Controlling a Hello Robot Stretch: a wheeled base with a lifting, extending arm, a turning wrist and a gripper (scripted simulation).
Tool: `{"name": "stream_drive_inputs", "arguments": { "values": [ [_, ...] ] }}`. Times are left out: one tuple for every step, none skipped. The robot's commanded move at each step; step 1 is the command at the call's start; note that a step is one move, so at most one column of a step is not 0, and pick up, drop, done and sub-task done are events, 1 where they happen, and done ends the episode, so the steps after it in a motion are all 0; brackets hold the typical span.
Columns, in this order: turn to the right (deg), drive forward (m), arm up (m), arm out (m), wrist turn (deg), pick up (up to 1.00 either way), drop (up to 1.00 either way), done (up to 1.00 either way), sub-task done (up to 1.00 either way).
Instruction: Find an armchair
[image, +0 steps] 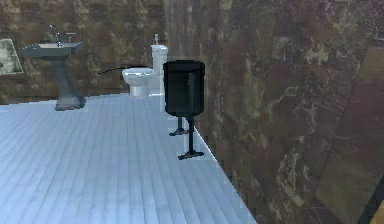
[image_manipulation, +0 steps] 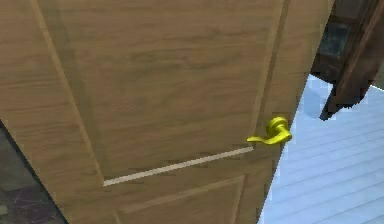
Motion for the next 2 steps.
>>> {"name": "stream_drive_inputs", "arguments": {
  "values": [
    [-12.0,0.00,0.00,0.00,0.0,0.00,0.00,0.00,0.00],
    [-3.0,0.00,0.00,0.00,0.0,0.00,0.00,0.00,0.00]
  ]
}}
